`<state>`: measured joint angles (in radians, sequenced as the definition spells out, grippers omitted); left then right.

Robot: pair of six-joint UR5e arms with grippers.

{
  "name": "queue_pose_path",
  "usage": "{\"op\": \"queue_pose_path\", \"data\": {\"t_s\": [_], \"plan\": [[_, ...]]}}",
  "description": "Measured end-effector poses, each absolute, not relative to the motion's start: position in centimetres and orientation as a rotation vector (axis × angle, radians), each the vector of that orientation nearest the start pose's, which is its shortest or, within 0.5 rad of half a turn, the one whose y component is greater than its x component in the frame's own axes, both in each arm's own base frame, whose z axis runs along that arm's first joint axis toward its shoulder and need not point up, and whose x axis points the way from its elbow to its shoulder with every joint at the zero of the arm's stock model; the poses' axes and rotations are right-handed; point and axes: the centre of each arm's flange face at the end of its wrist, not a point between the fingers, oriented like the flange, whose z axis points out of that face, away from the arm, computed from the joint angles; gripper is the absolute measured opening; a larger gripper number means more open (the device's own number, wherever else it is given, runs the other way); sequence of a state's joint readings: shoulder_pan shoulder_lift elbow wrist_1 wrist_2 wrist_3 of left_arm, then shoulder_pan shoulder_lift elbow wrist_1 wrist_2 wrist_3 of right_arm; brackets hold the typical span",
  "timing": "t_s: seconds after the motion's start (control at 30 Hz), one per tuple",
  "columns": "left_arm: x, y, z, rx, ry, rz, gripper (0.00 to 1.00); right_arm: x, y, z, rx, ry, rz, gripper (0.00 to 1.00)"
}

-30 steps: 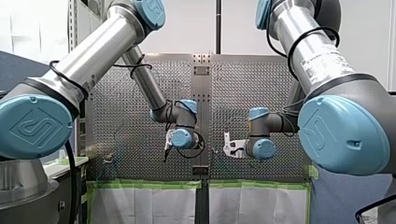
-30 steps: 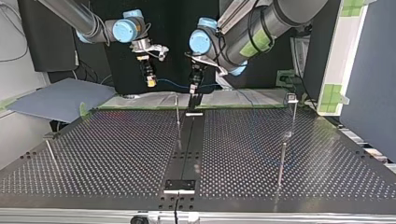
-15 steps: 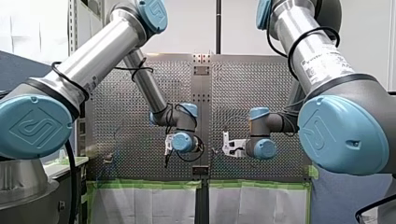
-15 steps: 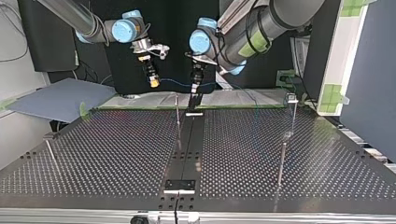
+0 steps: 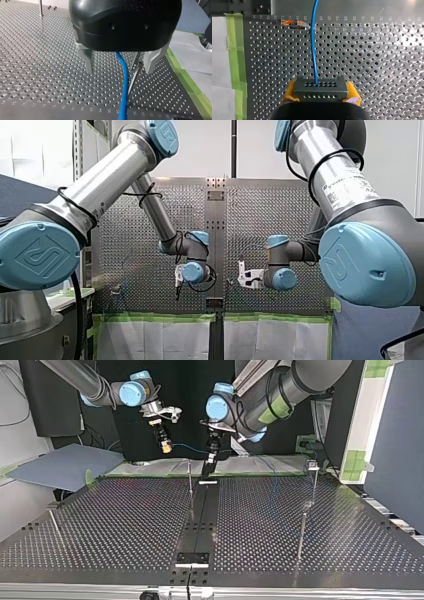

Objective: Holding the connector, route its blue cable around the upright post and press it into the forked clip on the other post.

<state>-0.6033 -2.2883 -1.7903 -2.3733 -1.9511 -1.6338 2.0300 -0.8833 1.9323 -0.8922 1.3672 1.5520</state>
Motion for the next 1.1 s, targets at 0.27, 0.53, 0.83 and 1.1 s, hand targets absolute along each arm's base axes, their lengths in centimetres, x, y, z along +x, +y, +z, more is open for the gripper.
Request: {"op": "queue_pose_path", "data": {"t_s": [0.27, 0.53, 0.83, 1.1], "plan": [[42.82, -41.04, 5.23, 0.194, 1.726, -0.155, 0.98, 37.97, -42.22, 3.78, 1.82, -0.899, 1.58, 0.0], [42.92, -41.03, 5.31, 0.215, 1.713, -0.126, 0.01, 38.06, -42.17, 3.81, 1.825, -0.893, 1.588, 0.0], [43.18, -40.84, 5.35, 0.223, 1.708, -0.113, 0.01, 38.02, -42.2, 3.84, 1.825, -0.893, 1.587, 0.0], [42.93, -40.46, 5.21, 0.201, 1.708, -0.076, 0.01, 37.66, -42.21, 3.68, 1.821, -0.918, 1.55, 0.0]]}}
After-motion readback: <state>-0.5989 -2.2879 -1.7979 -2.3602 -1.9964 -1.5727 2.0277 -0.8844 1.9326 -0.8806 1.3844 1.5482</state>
